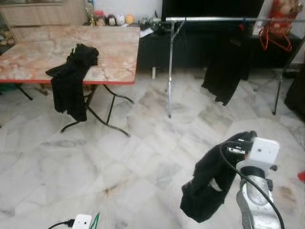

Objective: Hang hanger

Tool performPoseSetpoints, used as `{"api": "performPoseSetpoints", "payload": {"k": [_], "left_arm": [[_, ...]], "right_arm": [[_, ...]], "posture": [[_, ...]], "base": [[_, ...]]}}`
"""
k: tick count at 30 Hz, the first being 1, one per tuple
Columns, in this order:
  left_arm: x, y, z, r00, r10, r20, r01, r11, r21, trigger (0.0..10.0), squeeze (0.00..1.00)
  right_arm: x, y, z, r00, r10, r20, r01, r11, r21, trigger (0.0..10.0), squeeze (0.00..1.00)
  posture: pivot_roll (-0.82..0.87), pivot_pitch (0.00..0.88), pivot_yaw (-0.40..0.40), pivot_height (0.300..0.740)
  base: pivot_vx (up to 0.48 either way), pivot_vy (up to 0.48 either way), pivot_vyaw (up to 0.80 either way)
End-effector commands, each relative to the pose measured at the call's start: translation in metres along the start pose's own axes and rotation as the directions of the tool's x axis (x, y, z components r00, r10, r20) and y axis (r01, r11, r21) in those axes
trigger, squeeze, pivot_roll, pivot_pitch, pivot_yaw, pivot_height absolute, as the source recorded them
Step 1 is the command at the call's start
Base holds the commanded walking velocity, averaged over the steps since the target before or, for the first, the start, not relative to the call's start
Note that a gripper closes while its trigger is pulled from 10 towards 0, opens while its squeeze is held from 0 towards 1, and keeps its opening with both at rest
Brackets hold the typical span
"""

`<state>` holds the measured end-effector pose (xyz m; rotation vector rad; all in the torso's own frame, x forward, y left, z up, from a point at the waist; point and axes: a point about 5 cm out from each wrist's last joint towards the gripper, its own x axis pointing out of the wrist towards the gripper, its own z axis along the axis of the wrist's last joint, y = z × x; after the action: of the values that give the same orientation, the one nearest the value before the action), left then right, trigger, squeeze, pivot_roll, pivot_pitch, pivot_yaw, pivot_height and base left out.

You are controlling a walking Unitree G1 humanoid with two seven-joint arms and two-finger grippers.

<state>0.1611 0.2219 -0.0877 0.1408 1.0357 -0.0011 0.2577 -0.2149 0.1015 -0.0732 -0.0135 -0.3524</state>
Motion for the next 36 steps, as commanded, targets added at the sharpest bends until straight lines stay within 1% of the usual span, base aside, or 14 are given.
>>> {"api": "performPoseSetpoints", "payload": {"k": [1, 9, 15, 36], "left_arm": [[-0.0016, 0.0040, -0.0081, 1.000, 0.008, -0.030, -0.008, 1.000, 0.014, 10.0, 0.00], [-0.0018, 0.0054, -0.0081, 1.000, 0.010, -0.029, -0.009, 1.000, 0.023, 10.0, 0.00], [-0.0018, 0.0051, -0.0079, 1.000, 0.007, -0.028, -0.007, 1.000, 0.029, 10.0, 0.00], [-0.0017, 0.0035, -0.0088, 0.999, 0.002, -0.033, 0.000, 0.999, 0.048, 10.0, 0.00]], "right_arm": [[0.0018, 0.0049, 0.0101, 0.999, 0.013, 0.045, -0.014, 1.000, 0.016, 10.0, 0.00], [0.0017, 0.0062, 0.0105, 0.999, 0.016, 0.049, -0.017, 1.000, 0.020, 10.0, 0.00], [0.0010, 0.0088, 0.0089, 0.999, 0.021, 0.044, -0.022, 1.000, 0.022, 10.0, 0.00], [0.0009, 0.0095, 0.0088, 0.999, 0.019, 0.051, -0.020, 0.999, 0.029, 10.0, 0.00]], "posture": [[-0.03, 0.000, -0.025, 0.740], [-0.03, 0.000, -0.021, 0.740], [-0.03, 0.000, -0.019, 0.740], [-0.03, 0.000, -0.012, 0.740]], "base": [[0.000, 0.480, 0.00], [0.000, 0.480, 0.00], [0.000, 0.319, 0.00], [0.000, 0.305, 0.00]]}}
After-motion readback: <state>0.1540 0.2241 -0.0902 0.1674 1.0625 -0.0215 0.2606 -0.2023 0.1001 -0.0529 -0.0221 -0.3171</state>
